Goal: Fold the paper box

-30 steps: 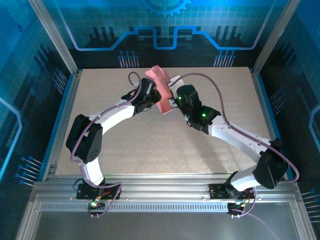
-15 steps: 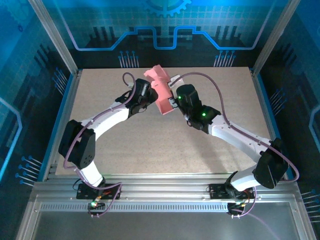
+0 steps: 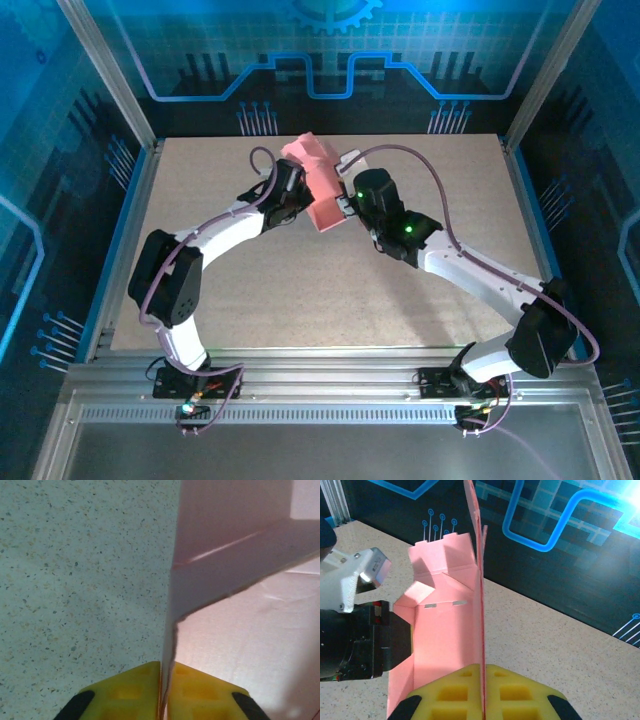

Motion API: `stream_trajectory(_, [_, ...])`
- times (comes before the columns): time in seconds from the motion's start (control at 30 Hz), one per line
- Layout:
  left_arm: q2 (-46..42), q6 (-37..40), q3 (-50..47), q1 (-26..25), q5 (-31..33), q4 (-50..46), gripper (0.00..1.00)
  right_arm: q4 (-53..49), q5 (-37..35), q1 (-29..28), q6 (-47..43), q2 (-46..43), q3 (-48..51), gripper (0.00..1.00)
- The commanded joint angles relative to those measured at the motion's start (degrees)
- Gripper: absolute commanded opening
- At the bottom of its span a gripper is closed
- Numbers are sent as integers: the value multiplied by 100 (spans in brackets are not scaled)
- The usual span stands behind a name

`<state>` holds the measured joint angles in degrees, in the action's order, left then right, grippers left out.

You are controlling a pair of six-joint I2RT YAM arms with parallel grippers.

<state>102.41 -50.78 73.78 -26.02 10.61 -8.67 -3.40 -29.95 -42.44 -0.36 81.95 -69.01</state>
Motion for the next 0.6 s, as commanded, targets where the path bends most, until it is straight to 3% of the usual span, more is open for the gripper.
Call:
stream_trajectory(0.0, [56, 28, 212, 52, -24, 89, 2, 36, 38, -50, 120, -188, -26, 0])
stream_trajectory(0.1, [26, 120, 199, 45, -3, 97, 0, 6, 108, -86, 135, -205, -16, 10])
stream_trajectory(0.13, [9, 211, 183, 45, 17, 106, 0, -18, 190, -98, 137, -218, -22, 21])
stream_trajectory(0.23, [-71, 458, 22, 42, 251, 265, 0, -132, 382, -120, 215, -333, -59, 65])
stream_trajectory(0.3, [-167, 746, -211, 6, 470, 589, 0, -206, 484, -119, 297, -491, -75, 79])
stream_trajectory(0.37, [-260, 1168, -470, -37, 740, 1012, 0, -330, 615, -96, 419, -692, -131, 85])
stream_trajectory(0.57, [-343, 2197, -1085, -298, 1728, 2230, 0, -902, 1161, 146, 979, -1147, -527, 87])
